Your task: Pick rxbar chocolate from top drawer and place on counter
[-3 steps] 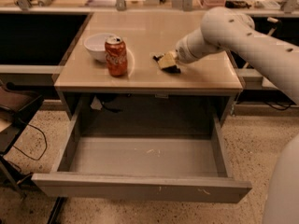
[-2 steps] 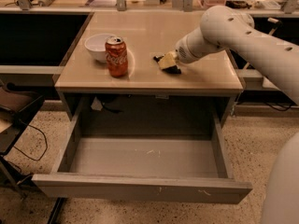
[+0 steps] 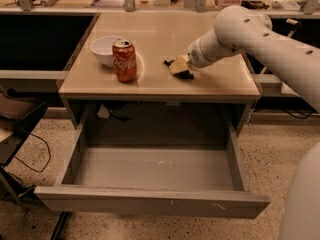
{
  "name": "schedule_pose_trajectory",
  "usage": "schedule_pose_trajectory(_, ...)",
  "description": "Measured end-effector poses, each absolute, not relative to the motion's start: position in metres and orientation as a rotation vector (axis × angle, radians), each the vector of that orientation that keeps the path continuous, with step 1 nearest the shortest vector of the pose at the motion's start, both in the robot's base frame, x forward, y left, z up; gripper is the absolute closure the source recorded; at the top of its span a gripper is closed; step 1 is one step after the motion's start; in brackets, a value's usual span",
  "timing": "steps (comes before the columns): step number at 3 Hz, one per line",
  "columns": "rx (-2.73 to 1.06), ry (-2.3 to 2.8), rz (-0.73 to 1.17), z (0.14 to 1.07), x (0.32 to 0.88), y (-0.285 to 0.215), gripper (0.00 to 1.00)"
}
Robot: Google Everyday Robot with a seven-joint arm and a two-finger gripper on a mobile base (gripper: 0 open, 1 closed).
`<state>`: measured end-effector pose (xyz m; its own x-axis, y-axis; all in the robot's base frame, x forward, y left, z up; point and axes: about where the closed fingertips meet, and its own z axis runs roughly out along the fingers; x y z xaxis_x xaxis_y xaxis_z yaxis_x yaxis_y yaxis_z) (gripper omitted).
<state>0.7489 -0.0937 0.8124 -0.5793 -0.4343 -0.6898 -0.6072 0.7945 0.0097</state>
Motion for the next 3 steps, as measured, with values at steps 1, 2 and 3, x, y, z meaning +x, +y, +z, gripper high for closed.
schedule_pose_trajectory(1, -0.766, 2.279, 0.319, 0.8123, 0.7489, -0.0937, 0.36)
schedule_pose_trajectory(2, -0.766, 2.279, 0.32, 0.8123, 0.7489, -0.0936, 0.12)
schedule_pose_trajectory(3, -0.766, 2.279, 0.32, 0.8124, 0.7489, -0.0934, 0.0)
